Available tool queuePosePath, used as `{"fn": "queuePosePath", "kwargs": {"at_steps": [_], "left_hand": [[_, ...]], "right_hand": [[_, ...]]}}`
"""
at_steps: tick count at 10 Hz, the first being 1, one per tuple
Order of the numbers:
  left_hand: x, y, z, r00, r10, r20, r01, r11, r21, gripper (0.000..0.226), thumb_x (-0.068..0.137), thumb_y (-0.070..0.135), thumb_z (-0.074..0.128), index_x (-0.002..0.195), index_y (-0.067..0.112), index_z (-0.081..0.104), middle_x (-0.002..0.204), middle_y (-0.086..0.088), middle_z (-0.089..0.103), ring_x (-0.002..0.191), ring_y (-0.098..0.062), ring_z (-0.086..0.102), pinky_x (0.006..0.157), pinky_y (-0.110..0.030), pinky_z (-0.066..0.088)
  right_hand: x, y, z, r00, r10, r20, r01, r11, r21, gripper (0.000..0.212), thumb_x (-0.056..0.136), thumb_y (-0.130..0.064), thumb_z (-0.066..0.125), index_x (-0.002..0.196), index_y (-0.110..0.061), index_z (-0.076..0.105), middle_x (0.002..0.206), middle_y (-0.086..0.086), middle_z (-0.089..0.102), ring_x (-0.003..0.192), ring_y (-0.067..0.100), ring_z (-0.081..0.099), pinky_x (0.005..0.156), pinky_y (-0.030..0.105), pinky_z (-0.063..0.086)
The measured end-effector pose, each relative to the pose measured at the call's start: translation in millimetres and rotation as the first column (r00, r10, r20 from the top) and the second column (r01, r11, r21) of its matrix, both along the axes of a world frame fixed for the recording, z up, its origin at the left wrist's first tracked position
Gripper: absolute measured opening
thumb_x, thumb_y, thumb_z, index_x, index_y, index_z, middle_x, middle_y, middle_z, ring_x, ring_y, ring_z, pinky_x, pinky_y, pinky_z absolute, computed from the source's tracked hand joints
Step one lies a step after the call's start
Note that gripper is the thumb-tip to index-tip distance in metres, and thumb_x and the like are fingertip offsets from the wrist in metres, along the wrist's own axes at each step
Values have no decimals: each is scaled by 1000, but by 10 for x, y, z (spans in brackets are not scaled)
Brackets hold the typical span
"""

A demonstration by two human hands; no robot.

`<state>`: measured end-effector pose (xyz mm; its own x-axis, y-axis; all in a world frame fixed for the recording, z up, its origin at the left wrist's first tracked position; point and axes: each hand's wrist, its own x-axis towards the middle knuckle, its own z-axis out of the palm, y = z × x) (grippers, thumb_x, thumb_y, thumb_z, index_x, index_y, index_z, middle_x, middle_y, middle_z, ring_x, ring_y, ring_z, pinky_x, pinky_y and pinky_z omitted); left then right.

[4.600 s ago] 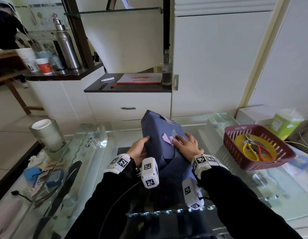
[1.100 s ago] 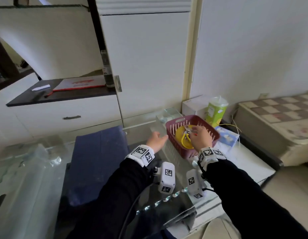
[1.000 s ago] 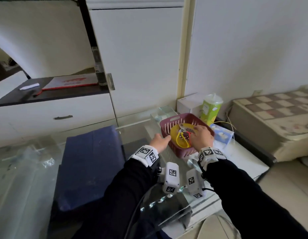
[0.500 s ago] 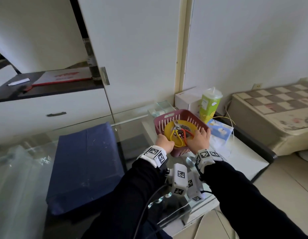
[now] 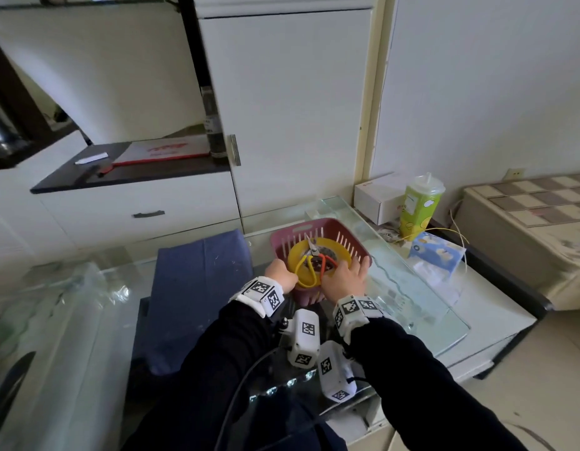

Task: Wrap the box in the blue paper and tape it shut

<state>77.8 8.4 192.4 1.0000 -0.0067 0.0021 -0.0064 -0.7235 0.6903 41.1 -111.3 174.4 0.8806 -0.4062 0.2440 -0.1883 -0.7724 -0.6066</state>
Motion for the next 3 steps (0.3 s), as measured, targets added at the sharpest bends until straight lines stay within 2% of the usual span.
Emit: {"fn": "queuePosePath", "kwargs": {"at_steps": [2, 3], "left_hand": [[-21, -3, 48, 999, -31, 42, 31, 1000, 5, 32, 85, 10, 54, 115, -4, 54, 117, -20, 62, 106, -36, 61, 89, -39, 50], [-73, -23, 225, 996, -32, 84, 34, 999, -26, 35, 90, 13, 52, 122, -2, 52, 124, -19, 59, 116, -33, 55, 94, -34, 44]], "right_hand": [[-1, -22, 90, 990, 24, -137, -28, 999, -27, 56, 93, -31, 42, 144, -11, 31, 157, 12, 13, 147, 27, 3, 119, 47, 3], [22, -63, 235, 987, 48, -153, -59, 996, -67, 53, 93, -31, 42, 142, -13, 34, 151, 11, 28, 143, 27, 18, 117, 51, 8]]}}
